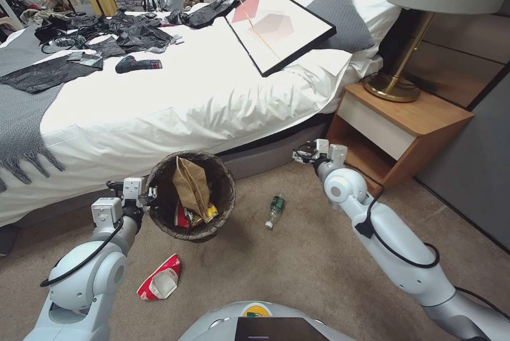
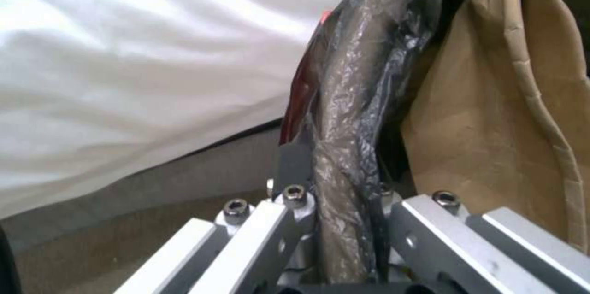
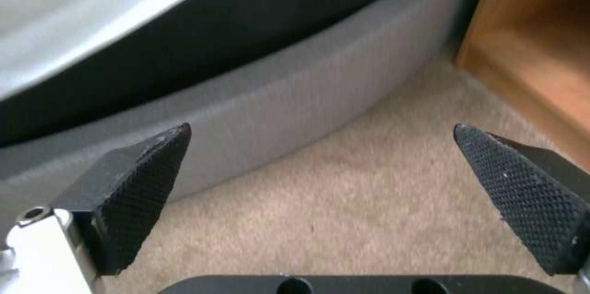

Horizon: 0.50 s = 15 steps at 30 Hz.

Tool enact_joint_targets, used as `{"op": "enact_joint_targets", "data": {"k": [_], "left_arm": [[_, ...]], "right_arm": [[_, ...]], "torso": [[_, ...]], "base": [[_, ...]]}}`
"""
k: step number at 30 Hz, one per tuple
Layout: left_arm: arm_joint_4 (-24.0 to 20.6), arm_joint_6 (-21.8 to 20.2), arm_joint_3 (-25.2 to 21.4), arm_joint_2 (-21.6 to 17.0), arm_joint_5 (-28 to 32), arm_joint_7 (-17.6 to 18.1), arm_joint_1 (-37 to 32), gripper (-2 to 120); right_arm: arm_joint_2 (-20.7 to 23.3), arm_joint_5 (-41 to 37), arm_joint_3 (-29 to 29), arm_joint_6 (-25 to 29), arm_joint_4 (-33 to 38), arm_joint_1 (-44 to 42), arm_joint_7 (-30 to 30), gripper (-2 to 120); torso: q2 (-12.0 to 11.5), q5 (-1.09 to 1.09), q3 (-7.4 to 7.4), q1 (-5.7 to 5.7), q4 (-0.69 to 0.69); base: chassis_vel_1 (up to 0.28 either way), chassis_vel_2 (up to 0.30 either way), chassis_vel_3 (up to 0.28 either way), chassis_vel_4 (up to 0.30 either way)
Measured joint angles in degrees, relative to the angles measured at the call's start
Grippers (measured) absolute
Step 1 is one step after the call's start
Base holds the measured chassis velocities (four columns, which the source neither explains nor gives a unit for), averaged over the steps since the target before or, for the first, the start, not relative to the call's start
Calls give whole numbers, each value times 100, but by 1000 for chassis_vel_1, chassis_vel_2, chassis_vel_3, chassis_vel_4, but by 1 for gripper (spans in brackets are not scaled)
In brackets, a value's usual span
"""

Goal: Pick up the trash bin, then pick up the garbage from the floor and place it into the trash bin.

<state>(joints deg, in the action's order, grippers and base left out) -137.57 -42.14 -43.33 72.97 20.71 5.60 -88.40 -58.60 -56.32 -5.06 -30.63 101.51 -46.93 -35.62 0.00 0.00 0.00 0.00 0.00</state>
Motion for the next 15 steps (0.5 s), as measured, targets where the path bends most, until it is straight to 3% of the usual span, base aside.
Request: {"op": "enact_joint_targets", "data": {"k": [15], "left_arm": [[-134, 0, -11, 14, -6, 4, -50, 0]], "right_arm": [[-529, 118, -58, -79, -584, -478, -161, 100]], "torso": [[0, -1, 0, 0, -1]], "base": [[0, 0, 0, 0]]}}
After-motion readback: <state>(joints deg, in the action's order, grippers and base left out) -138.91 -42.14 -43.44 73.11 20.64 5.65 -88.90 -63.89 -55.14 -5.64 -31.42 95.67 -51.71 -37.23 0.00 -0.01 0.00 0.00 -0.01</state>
